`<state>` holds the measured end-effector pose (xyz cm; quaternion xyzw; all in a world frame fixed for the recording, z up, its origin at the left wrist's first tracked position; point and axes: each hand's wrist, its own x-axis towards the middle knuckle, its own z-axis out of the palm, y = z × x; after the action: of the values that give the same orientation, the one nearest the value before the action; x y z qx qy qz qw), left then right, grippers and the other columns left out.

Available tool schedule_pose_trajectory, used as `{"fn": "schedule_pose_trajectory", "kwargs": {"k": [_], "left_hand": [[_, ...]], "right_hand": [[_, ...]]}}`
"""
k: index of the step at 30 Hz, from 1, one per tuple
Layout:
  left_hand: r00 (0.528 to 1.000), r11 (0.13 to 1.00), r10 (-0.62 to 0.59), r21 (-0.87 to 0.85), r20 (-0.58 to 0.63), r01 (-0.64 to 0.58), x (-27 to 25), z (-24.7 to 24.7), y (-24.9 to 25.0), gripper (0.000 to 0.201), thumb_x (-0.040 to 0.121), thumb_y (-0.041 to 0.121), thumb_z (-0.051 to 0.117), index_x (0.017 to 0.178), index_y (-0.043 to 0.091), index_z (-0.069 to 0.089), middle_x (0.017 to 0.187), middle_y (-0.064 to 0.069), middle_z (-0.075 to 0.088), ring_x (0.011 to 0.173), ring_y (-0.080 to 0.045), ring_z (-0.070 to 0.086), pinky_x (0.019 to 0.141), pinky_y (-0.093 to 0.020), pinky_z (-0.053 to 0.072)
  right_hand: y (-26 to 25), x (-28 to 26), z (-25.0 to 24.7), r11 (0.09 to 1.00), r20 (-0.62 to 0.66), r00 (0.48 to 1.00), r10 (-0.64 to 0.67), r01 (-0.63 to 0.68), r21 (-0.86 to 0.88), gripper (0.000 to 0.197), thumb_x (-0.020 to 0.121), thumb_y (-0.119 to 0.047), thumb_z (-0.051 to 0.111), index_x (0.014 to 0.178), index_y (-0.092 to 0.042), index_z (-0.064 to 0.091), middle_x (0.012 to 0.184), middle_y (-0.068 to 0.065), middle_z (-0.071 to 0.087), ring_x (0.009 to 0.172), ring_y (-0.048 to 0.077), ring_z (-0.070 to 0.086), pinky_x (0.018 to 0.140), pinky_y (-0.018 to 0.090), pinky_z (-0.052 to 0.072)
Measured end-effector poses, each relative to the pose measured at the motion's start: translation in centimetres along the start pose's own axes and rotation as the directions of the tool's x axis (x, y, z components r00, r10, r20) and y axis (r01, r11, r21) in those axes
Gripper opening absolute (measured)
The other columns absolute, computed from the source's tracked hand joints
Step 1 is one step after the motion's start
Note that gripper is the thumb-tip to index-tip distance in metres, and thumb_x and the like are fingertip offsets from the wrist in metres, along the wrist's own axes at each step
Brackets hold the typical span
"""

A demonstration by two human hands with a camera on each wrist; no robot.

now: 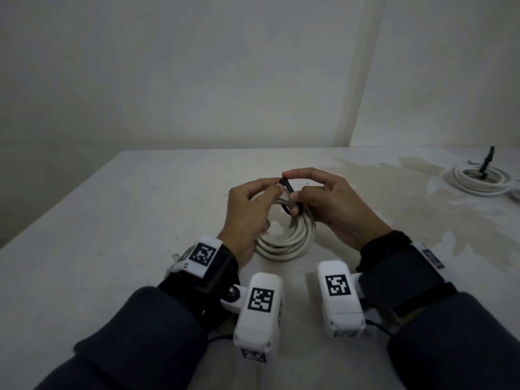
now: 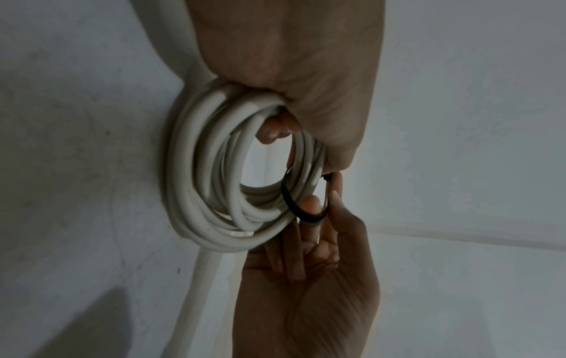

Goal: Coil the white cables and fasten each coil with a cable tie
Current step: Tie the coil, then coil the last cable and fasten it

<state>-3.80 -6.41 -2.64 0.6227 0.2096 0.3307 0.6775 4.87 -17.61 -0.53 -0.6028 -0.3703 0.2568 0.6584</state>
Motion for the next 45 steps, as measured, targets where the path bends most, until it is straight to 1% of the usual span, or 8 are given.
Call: {"fn": "schedule_pose_trajectory", "kwargs": {"k": [14,21,28,32,37,39,43,45], "left_hand": [[1.000,1.000,0.008,0.006,0.008,-0.009,-0.01,-0.04,0.02,0.016,0.090,0.013,0.060,0.095,0.012,0.075,0.075,-0.005,0.063,0.040,-0.007,0.037,0.043,-0.022,0.027],[0.997,0.996,0.073,0.049,0.024,-0.074,-0.07,0.00,0.10,0.015,0.091,0.011,0.060,0.096,0.009,0.074,0.075,-0.003,0.067,0.042,0.000,0.047,0.040,-0.015,0.032],[0.975,0.979,0.182,0.067,0.127,-0.192,-0.24,0.10,0.38,0.018,0.091,0.002,0.056,0.094,-0.005,0.072,0.066,-0.004,0.065,0.052,-0.001,0.058,0.043,-0.007,0.035],[0.954,0.963,0.240,0.080,0.182,-0.257,-0.46,0.18,0.73,0.017,0.091,-0.001,0.055,0.092,-0.004,0.072,0.073,-0.007,0.067,0.039,0.005,0.050,0.045,-0.003,0.034],[0.942,0.948,0.278,0.103,0.190,-0.301,-0.33,0.06,0.70,0.017,0.092,0.000,0.055,0.091,-0.007,0.071,0.079,-0.011,0.068,0.039,0.005,0.050,0.046,-0.003,0.034],[0.944,0.949,0.274,0.109,0.185,-0.297,-0.34,0.08,0.68,0.017,0.092,0.000,0.055,0.091,-0.005,0.072,0.073,-0.008,0.068,0.038,0.005,0.050,0.045,-0.003,0.034],[0.964,0.972,0.206,0.079,0.170,-0.222,-0.41,0.05,0.62,0.018,0.094,0.003,0.053,0.100,0.001,0.070,0.049,0.014,0.061,0.037,0.006,0.049,0.043,-0.004,0.035],[0.972,0.980,0.170,0.077,0.161,-0.184,-0.43,0.02,0.59,0.019,0.095,0.005,0.052,0.101,0.001,0.070,0.047,0.014,0.059,0.038,0.005,0.049,0.040,-0.008,0.034]], "right_hand": [[-0.05,-0.03,0.12,0.999,-0.017,1.000,-0.004,0.003,-0.048,0.028,0.087,0.002,0.058,0.108,-0.014,0.066,0.063,0.009,0.067,0.060,0.018,0.062,0.063,0.026,0.049],[-0.21,-0.11,0.25,0.997,-0.045,0.998,-0.044,0.040,-0.070,0.018,0.089,0.001,0.059,0.103,-0.011,0.064,0.063,0.010,0.069,0.059,0.019,0.065,0.064,0.029,0.052],[-0.34,-0.06,0.32,0.994,-0.144,0.985,-0.096,0.087,-0.068,0.005,0.089,0.001,0.061,0.089,-0.004,0.064,0.055,0.003,0.067,0.047,0.008,0.061,0.051,0.017,0.047],[-0.43,0.00,0.32,0.992,-0.213,0.970,-0.117,0.105,-0.067,0.006,0.088,0.000,0.062,0.084,-0.002,0.064,0.050,0.000,0.064,0.041,0.002,0.055,0.048,0.012,0.042],[-0.58,-0.12,0.45,0.985,-0.240,0.959,-0.153,0.128,-0.118,0.003,0.088,-0.003,0.064,0.086,-0.002,0.066,0.051,-0.003,0.065,0.042,0.000,0.055,0.046,0.006,0.038],[-0.58,-0.09,0.57,0.981,-0.251,0.954,-0.166,0.133,-0.142,0.003,0.088,-0.003,0.065,0.087,-0.001,0.067,0.050,-0.004,0.064,0.043,0.000,0.056,0.046,0.006,0.038],[-0.29,0.26,0.55,0.977,-0.329,0.931,-0.158,0.098,-0.190,0.013,0.080,-0.013,0.076,0.091,-0.007,0.072,0.060,0.006,0.064,0.051,0.005,0.056,0.053,0.009,0.043],[-0.13,0.39,0.33,0.985,-0.337,0.939,-0.068,0.008,-0.175,0.016,0.078,-0.020,0.078,0.088,-0.008,0.075,0.061,-0.004,0.062,0.053,0.001,0.054,0.053,0.009,0.040]]}}
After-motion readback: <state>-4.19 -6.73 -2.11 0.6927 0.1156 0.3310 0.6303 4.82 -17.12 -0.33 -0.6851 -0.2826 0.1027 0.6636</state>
